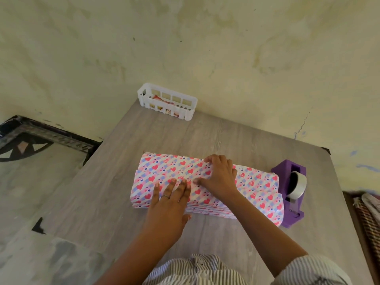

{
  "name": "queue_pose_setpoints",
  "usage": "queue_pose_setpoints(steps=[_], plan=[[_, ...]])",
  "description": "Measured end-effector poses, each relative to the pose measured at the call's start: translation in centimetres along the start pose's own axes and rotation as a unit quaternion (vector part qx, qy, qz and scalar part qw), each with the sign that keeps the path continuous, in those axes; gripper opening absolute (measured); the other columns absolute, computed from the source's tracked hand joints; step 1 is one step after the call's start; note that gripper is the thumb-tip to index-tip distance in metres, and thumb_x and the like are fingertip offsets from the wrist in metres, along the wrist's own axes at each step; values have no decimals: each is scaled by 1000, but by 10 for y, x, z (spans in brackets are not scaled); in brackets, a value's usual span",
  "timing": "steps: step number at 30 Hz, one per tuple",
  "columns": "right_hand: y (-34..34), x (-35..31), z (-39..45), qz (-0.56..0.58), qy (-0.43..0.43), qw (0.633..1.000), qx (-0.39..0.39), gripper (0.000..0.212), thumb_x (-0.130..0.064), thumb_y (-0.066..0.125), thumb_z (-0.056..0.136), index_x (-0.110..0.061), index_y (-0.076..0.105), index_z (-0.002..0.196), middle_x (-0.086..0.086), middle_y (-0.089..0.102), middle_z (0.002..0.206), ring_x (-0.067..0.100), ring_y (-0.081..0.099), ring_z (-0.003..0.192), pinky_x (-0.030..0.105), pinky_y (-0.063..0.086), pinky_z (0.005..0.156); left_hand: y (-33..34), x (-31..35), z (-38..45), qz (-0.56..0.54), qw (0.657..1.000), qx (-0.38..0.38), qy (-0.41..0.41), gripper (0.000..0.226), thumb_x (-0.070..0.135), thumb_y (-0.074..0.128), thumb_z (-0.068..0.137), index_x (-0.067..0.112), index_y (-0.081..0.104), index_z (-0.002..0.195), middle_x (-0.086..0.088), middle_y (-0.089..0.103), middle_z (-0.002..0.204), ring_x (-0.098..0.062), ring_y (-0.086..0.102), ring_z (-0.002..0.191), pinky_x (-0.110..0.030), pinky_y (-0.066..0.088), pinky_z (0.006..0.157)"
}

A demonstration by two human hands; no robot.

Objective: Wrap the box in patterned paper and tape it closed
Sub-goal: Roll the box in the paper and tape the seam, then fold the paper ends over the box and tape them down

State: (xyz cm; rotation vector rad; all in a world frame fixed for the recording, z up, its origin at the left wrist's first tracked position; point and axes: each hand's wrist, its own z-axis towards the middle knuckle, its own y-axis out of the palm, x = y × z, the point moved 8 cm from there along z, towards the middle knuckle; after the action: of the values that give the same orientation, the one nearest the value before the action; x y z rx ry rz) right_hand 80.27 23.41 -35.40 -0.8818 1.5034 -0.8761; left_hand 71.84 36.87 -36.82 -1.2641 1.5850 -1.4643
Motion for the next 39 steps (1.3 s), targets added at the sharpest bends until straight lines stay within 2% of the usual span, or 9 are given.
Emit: queue_pose_setpoints(steps=[3,8,12,18,24,28,33,36,39], plan=[[3,3,12,-18,34,999,-4,61,-54,71,73,-29,45,122,-4,37,135,20,32,125,38,24,105,2,0,2,21,1000,-9,-18,74,47,38,97,21,-6,150,0,-8,159,-24,-10,145,-48,-16,108],[-12,-1,14,0,37,999,27,46,-48,65,82,-29,50,122,-5,42,135,19,35,125,37,25,105,-13,7,10,36,999,3,-32,64,53,30,97,23,10,150,1,6,159,-22,-4,146,-48,-17,110],[-56,34,-22,163,33,978,126,29,-30,71,83,-23,59,108,-5,55,118,14,51,108,29,42,91,-40,23,34,-2,998,50,32,68,63,42,88,32,21,145,1,14,157,-24,-4,146,-50,-9,114],[-81,98,-97,296,92,934,175,23,-8,73,79,-24,58,82,-7,64,80,11,60,72,21,48,62,-31,83,99,17,977,-95,190,128,64,74,63,22,-14,148,-15,-19,155,-32,-21,141,-50,-9,113],[-13,122,-125,298,193,925,-136,17,-24,75,79,-15,63,71,-1,65,70,9,57,62,22,49,57,-14,102,132,23,963,-171,207,137,58,80,58,30,-23,143,-10,1,157,-33,8,143,-53,6,116],[10,131,-137,324,259,892,-180,43,-36,77,76,-14,58,107,5,62,100,14,61,84,29,55,69,-33,105,125,6,969,-68,237,130,60,78,56,35,-19,139,-11,14,150,-32,20,137,-50,19,113],[-35,115,-113,553,162,817,23,132,-47,85,44,-38,4,148,-12,13,155,17,30,136,43,54,85,-119,88,97,-303,893,202,263,120,57,78,47,33,1,137,-3,18,143,-21,27,135,-38,27,112],[-86,86,-90,524,-2,847,87,127,-38,88,51,-30,8,149,-8,24,154,9,32,138,35,46,100,-144,83,70,-406,819,280,292,127,41,91,48,25,2,136,20,15,145,2,25,135,-19,28,108],[-107,75,-77,542,-39,836,78,110,-18,88,51,-16,28,143,4,48,140,18,51,126,28,52,88,-138,68,55,-506,767,304,251,118,37,87,57,16,4,138,0,29,140,-10,35,134,-25,34,106]])
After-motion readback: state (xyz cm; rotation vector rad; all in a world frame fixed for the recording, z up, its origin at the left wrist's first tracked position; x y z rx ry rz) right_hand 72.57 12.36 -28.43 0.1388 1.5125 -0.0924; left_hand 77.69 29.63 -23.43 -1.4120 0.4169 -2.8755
